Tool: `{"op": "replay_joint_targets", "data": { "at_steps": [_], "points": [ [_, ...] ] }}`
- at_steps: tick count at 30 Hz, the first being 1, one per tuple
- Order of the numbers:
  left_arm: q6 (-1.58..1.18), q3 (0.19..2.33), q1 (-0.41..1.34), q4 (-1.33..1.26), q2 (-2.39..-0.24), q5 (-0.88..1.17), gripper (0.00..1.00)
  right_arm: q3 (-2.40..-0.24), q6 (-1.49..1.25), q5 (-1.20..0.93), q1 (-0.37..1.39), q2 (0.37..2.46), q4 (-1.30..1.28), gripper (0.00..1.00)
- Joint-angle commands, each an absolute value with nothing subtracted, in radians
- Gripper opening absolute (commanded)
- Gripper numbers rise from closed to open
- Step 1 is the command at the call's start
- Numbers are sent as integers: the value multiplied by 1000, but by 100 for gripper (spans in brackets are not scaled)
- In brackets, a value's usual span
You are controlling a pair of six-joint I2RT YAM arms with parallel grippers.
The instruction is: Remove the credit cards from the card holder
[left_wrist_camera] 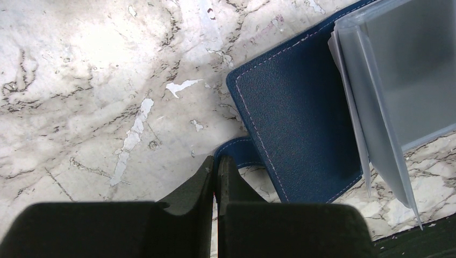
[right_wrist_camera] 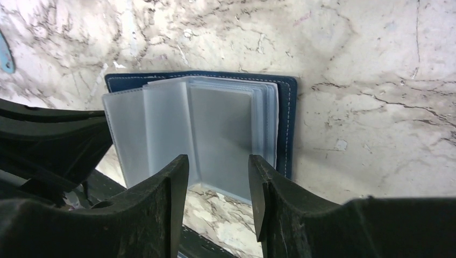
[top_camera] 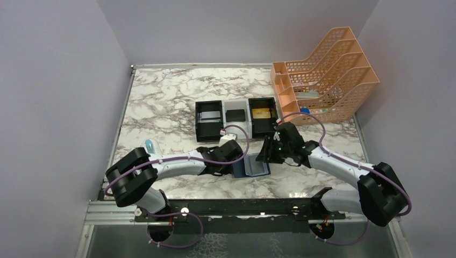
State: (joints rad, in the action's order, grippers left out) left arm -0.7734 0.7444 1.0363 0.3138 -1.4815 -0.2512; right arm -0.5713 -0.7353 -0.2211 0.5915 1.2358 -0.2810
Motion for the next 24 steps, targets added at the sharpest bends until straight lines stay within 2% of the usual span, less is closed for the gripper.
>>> {"op": "replay_joint_targets", "data": {
  "at_steps": [1, 11, 24],
  "points": [
    [-764, 767, 1042, 309, -1491, -232, 0, -573, -701, -208, 592, 1247, -302, 46],
    [-764, 769, 1042, 309, -1497, -226, 0, -568, -685, -258, 592, 1348, -249, 45],
    [-764, 776, 1042, 307, -1507, -222, 0, -601, -632, -350, 592, 1294, -228, 39]
  ]
}}
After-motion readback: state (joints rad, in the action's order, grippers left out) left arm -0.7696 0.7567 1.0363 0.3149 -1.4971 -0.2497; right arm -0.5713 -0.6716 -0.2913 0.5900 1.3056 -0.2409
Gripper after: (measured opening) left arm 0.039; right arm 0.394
